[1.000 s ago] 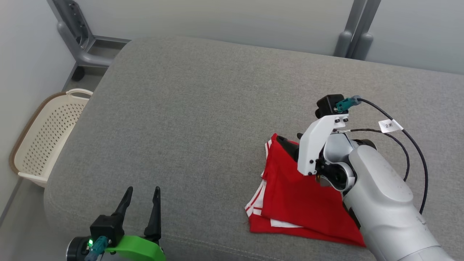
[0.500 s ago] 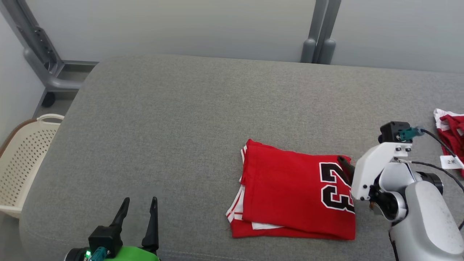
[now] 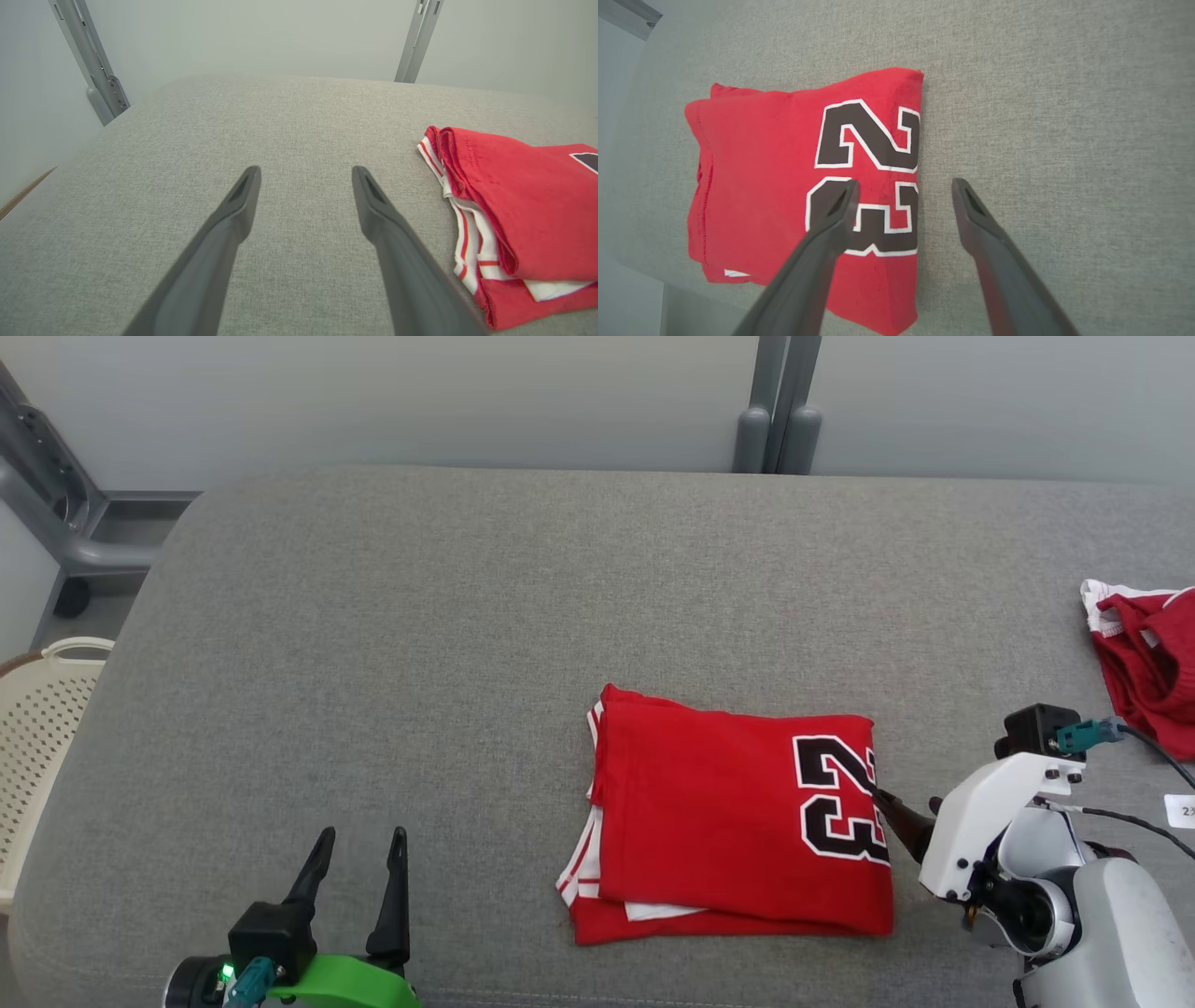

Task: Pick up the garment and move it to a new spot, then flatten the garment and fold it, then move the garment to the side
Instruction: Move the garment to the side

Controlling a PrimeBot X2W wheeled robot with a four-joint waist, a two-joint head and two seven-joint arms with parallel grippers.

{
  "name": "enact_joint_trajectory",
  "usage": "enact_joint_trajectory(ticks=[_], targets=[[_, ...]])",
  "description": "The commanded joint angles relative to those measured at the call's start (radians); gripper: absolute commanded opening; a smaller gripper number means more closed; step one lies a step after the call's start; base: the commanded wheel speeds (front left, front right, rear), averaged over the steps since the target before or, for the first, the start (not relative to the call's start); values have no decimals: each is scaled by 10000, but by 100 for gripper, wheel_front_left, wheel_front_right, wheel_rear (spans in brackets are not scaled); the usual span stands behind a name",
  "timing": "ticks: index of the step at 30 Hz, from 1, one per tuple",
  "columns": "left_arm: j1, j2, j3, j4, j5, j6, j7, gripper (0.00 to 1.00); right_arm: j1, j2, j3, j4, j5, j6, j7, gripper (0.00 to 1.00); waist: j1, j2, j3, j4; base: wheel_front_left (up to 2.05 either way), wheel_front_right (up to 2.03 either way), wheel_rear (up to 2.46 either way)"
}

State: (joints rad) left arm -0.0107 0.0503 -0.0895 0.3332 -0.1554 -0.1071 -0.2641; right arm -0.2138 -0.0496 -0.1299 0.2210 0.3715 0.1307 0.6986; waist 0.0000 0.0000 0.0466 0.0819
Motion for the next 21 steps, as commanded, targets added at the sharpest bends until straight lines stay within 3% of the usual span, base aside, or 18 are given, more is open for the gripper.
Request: enact_joint_trajectory(ticks=[1, 15, 16, 18, 19, 21], targets=[[-183, 14, 24, -28, 92, -54, -1, 100, -149, -22, 31, 71, 57, -3, -88, 100, 0, 0, 169, 33, 0, 0, 0], [-609, 25, 61, 45, 125, -108, -1, 100, -944, -19, 136, 2226, 6, -3, -489, 100, 0, 0, 769, 364, 0, 0, 0], [-632, 25, 61, 55, 127, -112, -1, 100, -983, -13, 142, 2411, 30, -3, -478, 75, 0, 0, 778, 389, 0, 0, 0], [-658, 24, 64, 74, 125, -116, -1, 100, -1063, 1, 246, 2705, 62, -3, -512, 13, 0, 0, 790, 434, 0, 0, 0], [-673, 23, 58, 78, 127, -121, -1, 100, -1097, 16, 282, 2808, 32, -3, -536, 0, 0, 0, 792, 455, 0, 0, 0], [-677, 22, 77, 81, 124, -124, -1, 100, -1177, 17, 397, 2949, -173, -3, -569, 0, 0, 0, 782, 485, 0, 0, 0]])
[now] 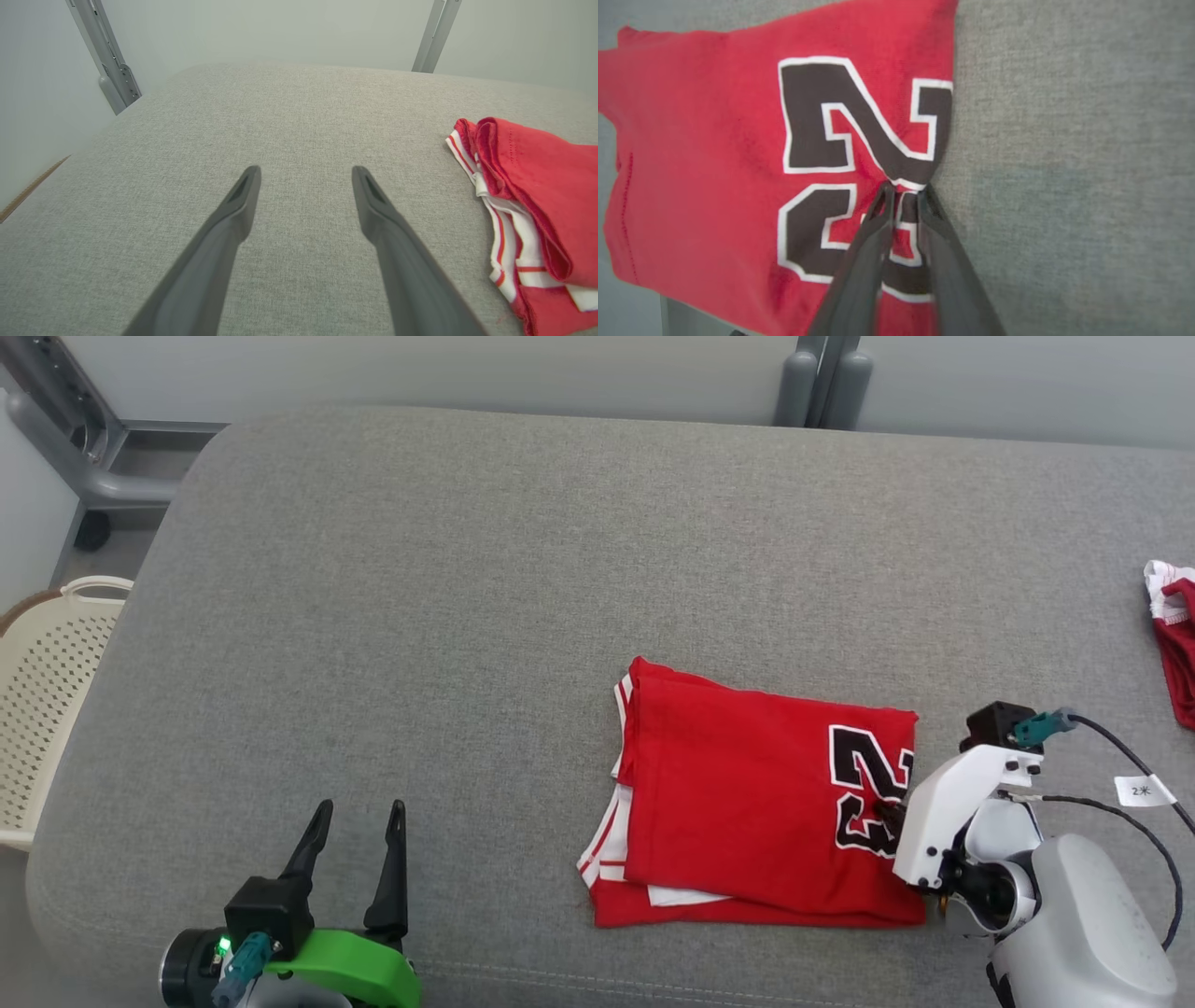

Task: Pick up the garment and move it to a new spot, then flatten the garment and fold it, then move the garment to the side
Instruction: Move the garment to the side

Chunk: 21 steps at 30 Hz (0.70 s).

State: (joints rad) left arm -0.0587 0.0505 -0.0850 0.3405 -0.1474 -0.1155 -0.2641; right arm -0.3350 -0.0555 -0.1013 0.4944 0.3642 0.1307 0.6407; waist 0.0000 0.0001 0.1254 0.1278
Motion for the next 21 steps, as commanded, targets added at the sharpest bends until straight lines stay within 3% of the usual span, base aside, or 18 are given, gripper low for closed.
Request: enact_joint_trajectory(ticks=[1, 13, 21], targets=[[-184, 19, 40, 4, 44, -39, -1, 100, 6, 65, 95, 254, -132, -5, -40, 0, 0, -1, -10, 36, 0, 0, 0], [-75, 13, 61, -176, 60, 16, -1, 100, -464, 11, -74, 42, -1155, -11, -225, 0, 0, -1, -114, -186, 0, 0, 0], [-300, 12, -72, -564, 22, 117, -1, 100, -1721, 22, -139, -447, -2641, -9, 346, 0, 0, -1, 171, -1001, 0, 0, 0]])
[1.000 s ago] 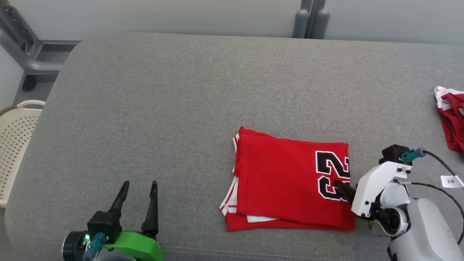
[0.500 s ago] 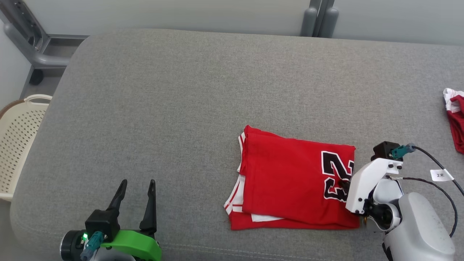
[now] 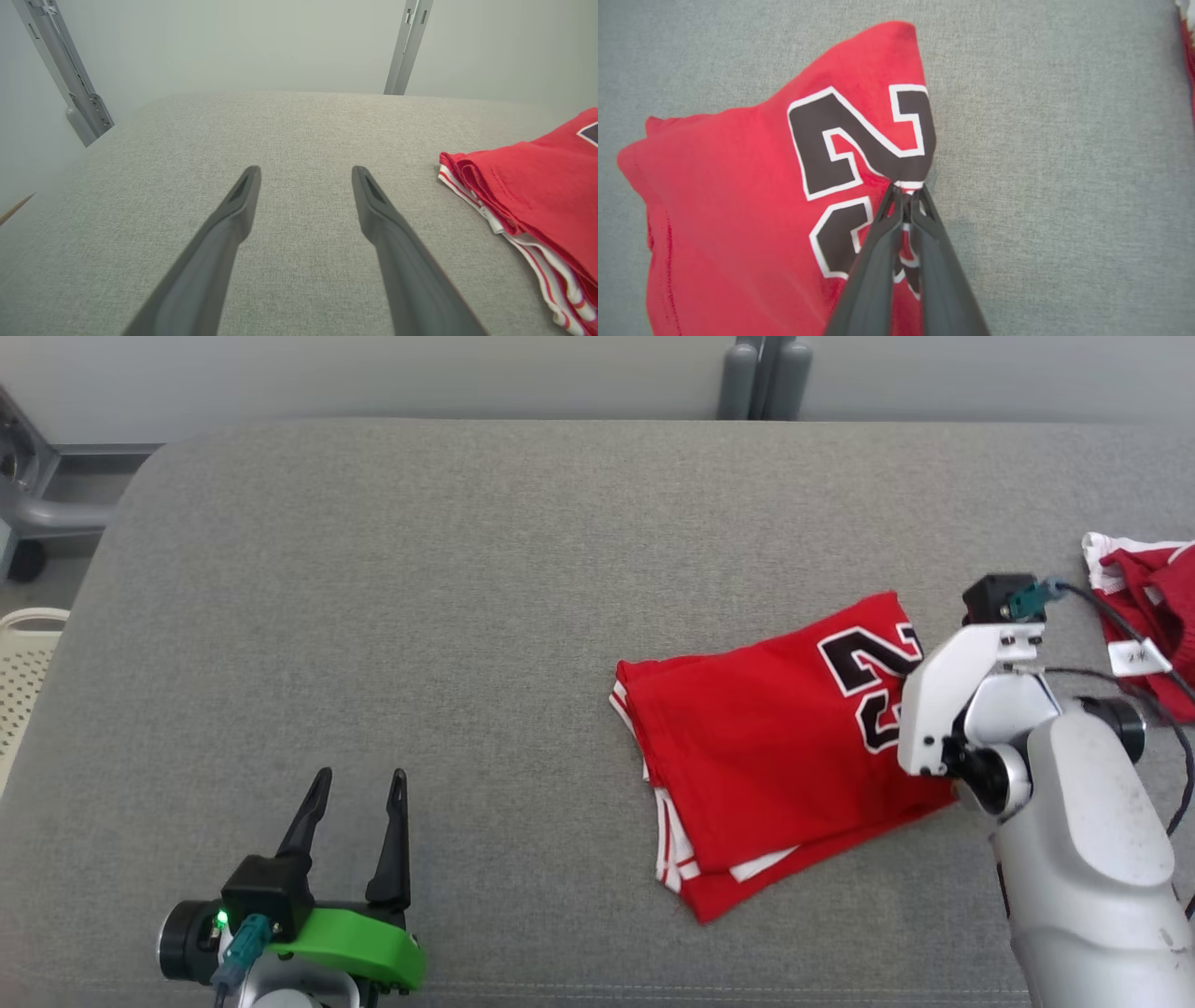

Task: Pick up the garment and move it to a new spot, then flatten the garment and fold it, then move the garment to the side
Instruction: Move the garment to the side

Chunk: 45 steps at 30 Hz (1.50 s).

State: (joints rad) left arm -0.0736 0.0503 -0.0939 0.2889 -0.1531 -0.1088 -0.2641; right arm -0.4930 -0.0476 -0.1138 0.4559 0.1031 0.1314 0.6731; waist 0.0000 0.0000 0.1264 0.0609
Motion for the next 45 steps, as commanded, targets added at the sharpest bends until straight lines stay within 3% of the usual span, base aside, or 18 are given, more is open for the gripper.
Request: enact_joint_trajectory(ticks=[1, 12, 25, 34, 45], targets=[[-198, 12, -18, -110, 139, 54, -1, 100, -406, -56, -36, -109, -263, -17, 121, 0, 0, 0, 217, -478, 0, 0, 0], [-1294, 22, -911, -822, 270, 19, -1, 100, -3329, -882, 136, 454, -1468, -17, 659, 0, 0, 0, 1360, -1769, 0, 0, 0], [-2213, 34, -1459, -985, 456, -118, -1, 100, -5007, -2167, -252, 572, -2018, -17, 1017, 0, 0, 0, 2703, -2640, 0, 0, 0], [-2439, 140, -1730, -851, 500, -184, -1, 100, -5238, -3181, -663, 356, -2386, -17, 1041, 0, 0, 0, 3105, -2404, 0, 0, 0], [-2754, 328, -2066, -924, 560, -206, -1, 100, -5120, -4266, -2217, 982, -3861, -17, 254, 0, 0, 0, 3859, -1348, 0, 0, 0]])
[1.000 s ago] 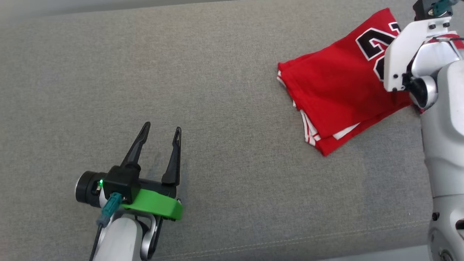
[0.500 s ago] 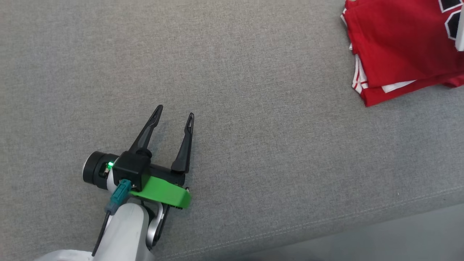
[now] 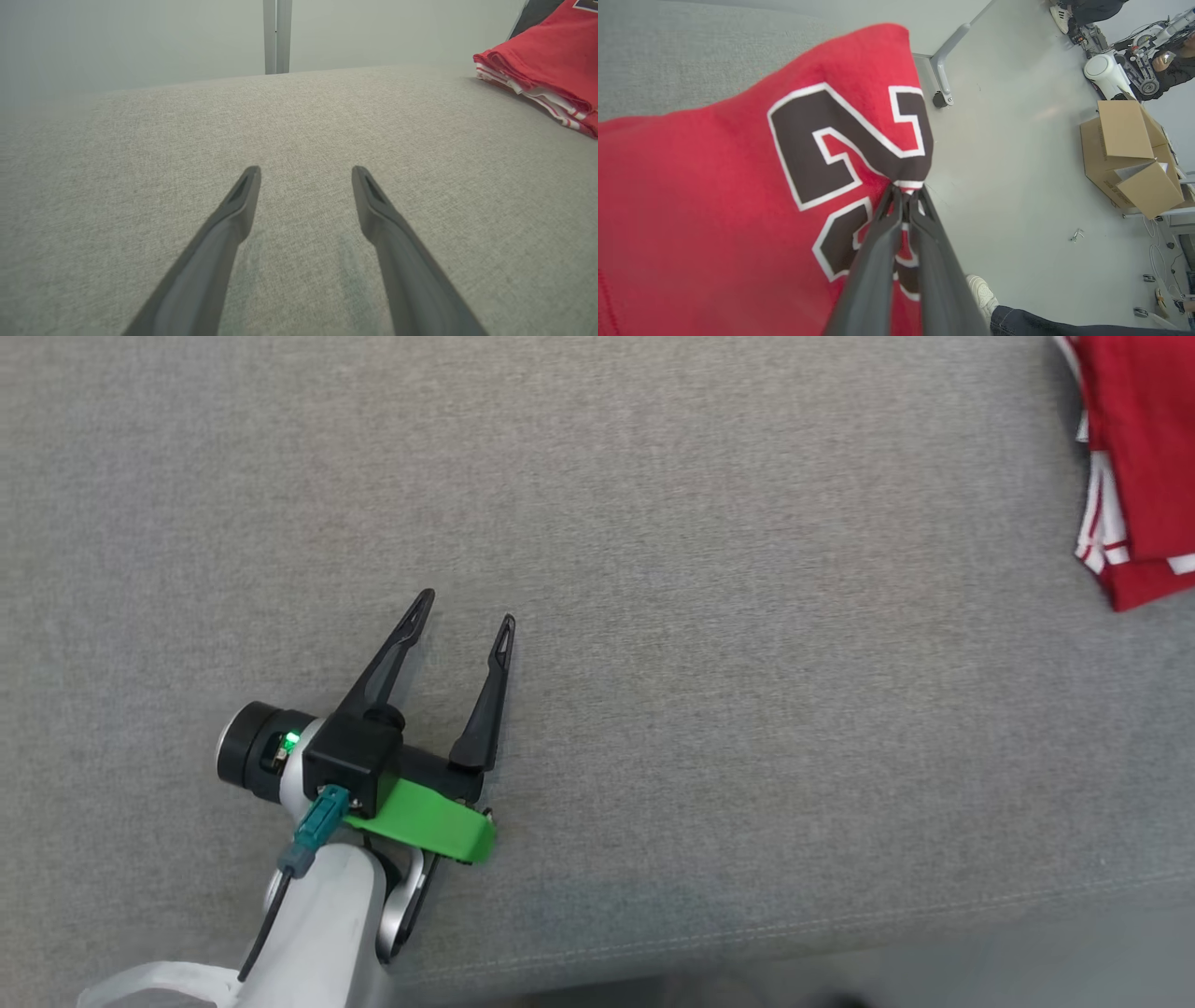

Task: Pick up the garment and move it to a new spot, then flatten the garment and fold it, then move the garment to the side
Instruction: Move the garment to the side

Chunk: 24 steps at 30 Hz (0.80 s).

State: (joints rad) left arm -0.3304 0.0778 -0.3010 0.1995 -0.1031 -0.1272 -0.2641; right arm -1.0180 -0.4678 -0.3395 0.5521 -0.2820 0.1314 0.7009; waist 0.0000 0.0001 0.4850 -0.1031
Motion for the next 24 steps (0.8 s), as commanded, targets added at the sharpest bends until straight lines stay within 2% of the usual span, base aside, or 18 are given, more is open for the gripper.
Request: enact_joint_trajectory(ticks=[1, 2, 5, 11, 12, 16, 20, 24], targets=[[-196, 72, -30, -54, 66, -24, -1, 100, 181, -73, -203, 87, -168, -17, -103, 0, 0, -1, 325, 355, 0, 0, 0], [-217, 104, -88, -93, 96, -26, -1, 100, 311, -127, -531, 180, -491, -17, -363, 100, 0, -1, 404, 459, 0, 0, 0], [-279, 191, -185, -201, 186, -31, -1, 100, 478, -67, -1114, 314, -1012, -17, -690, 100, 0, -1, 453, 527, 0, 0, 0], [-359, 326, -358, -374, -17, -37, 0, 100, 683, 291, -1451, 554, -1827, -17, -1626, 100, 0, -1, 258, 391, 0, 0, 0], [-342, 318, -297, -421, -245, -38, 0, 100, 666, 583, -1550, 700, -1756, -17, -1906, 100, 0, -1, 114, 326, 0, 0, 0], [-137, 155, 156, -315, -982, -24, 0, 100, 763, 1054, -1547, 900, -1407, -17, -2704, 100, 0, -1, -332, 217, 0, 0, 0], [160, 101, 464, -120, -1283, 30, 0, 100, 1054, 1611, -1733, 959, -1089, -17, -3584, 100, 0, -1, -935, 152, 0, 0, 0], [548, 42, 930, 84, -1490, 347, 0, 100, 1572, 2376, -1606, 1087, -484, -17, -4641, 100, 0, -1, -1673, 75, 0, 0, 0]])
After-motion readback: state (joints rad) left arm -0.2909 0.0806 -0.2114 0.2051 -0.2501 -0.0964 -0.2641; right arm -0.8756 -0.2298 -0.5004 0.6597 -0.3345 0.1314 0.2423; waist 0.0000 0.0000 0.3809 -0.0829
